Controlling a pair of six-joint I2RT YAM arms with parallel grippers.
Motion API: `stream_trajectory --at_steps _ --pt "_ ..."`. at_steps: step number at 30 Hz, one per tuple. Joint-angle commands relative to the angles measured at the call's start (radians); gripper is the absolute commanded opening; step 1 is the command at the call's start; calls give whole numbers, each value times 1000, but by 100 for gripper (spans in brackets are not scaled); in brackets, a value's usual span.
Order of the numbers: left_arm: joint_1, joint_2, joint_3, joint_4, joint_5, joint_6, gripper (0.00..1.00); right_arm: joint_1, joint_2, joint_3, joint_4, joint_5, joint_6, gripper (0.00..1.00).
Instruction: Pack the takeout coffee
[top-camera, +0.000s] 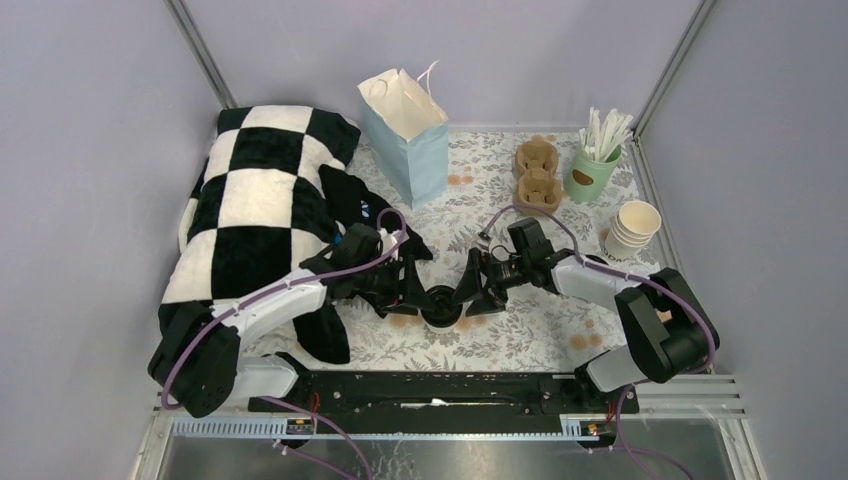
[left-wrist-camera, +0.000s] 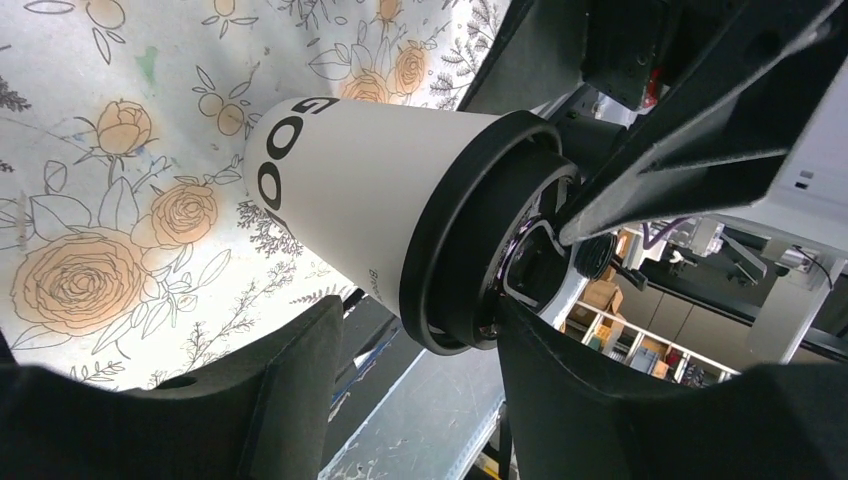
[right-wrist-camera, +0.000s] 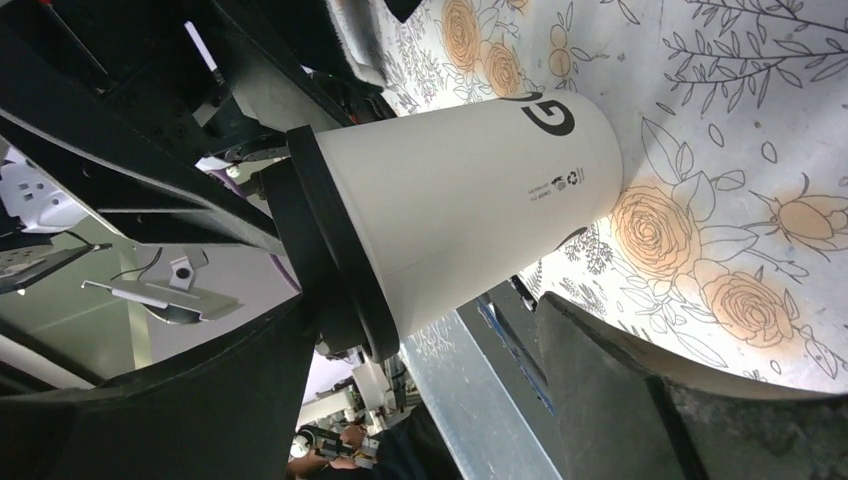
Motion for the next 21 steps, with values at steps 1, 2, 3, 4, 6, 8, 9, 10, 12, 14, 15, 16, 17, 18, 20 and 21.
stream_trajectory --at_steps 1,2,3,4,6,8,9,10,12,14,15,16,17,18,20,21 --pt "0 56 49 -172 -175 99 62 8 -25 85 -173 36 -91 89" --pt "0 61 68 -189 -176 108 63 7 -27 97 -174 31 -94 91" --pt "0 62 90 -204 -176 116 64 8 -26 108 -174 28 -95 92" --pt "0 62 111 -217 -173 122 67 8 -22 119 -170 21 -95 93" --pt "0 57 155 -234 -159 129 73 8 -7 137 -167 13 -97 93" --pt "0 48 195 -254 -154 133 78 7 8 155 -177 11 -105 93" --pt "2 43 210 -256 -153 131 80 8 14 163 -178 10 -106 93" --pt "2 41 218 -257 -152 129 82 8 18 170 -176 9 -106 93" --pt "2 38 221 -248 -146 117 83 8 30 182 -174 8 -107 93" --pt "4 32 209 -233 -144 103 83 8 50 191 -170 8 -107 93" --pt "6 30 198 -219 -141 97 83 7 63 196 -171 10 -110 93" --pt "10 30 189 -210 -138 89 82 7 77 199 -170 14 -111 92" --pt "13 32 182 -202 -135 84 81 7 90 202 -164 13 -110 91" --pt "16 35 175 -195 -132 80 79 7 104 205 -155 9 -106 90" --pt "19 43 162 -191 -144 79 74 5 124 203 -136 5 -95 85" --pt "20 46 149 -184 -151 76 72 5 132 199 -125 3 -90 84"
